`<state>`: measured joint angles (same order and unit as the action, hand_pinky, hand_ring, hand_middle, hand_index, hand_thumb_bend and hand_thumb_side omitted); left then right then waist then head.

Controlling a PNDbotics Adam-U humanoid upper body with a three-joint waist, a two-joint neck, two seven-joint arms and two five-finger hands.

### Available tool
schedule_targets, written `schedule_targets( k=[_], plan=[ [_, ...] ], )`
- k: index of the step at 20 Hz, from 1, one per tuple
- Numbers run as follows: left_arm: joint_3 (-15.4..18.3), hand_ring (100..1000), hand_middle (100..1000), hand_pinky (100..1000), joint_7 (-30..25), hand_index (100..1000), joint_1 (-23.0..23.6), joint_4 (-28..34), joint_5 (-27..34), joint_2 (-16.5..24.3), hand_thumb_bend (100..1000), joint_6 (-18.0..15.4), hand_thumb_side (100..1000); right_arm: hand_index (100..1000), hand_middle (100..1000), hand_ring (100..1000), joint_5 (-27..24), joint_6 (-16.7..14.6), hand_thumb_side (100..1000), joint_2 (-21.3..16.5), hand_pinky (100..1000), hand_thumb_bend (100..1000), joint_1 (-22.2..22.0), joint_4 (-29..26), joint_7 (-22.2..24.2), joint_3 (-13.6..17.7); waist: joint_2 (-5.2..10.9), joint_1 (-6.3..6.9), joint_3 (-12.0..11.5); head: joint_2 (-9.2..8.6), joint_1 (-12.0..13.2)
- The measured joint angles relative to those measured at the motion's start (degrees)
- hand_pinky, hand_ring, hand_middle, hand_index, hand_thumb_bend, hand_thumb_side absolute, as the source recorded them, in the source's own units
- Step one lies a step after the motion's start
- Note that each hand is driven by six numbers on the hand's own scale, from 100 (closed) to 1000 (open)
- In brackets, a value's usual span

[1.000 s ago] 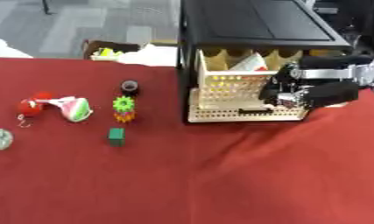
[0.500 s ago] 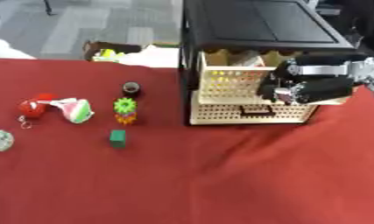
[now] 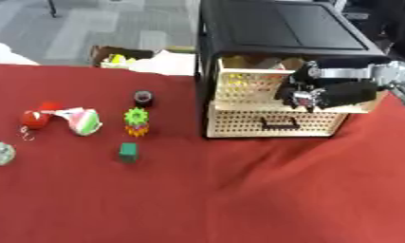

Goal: Pick up objects from table and place into drawer.

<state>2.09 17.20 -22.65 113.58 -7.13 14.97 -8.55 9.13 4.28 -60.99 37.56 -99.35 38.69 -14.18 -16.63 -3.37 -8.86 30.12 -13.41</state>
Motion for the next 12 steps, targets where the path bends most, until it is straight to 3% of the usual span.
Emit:
schedule_targets(
  k=[12],
  plan=[
    [0.01,607,637,474,-0.06,763,0.00,0.00,-0.02,-0.02,100,0.05,964,827,692,617,2.46,-1.71,1000,1.67,465,100,2.29,4.88,-2.77,0.75,-0.74,-0.08,-0.89,-0.71,-0.27]
  ],
)
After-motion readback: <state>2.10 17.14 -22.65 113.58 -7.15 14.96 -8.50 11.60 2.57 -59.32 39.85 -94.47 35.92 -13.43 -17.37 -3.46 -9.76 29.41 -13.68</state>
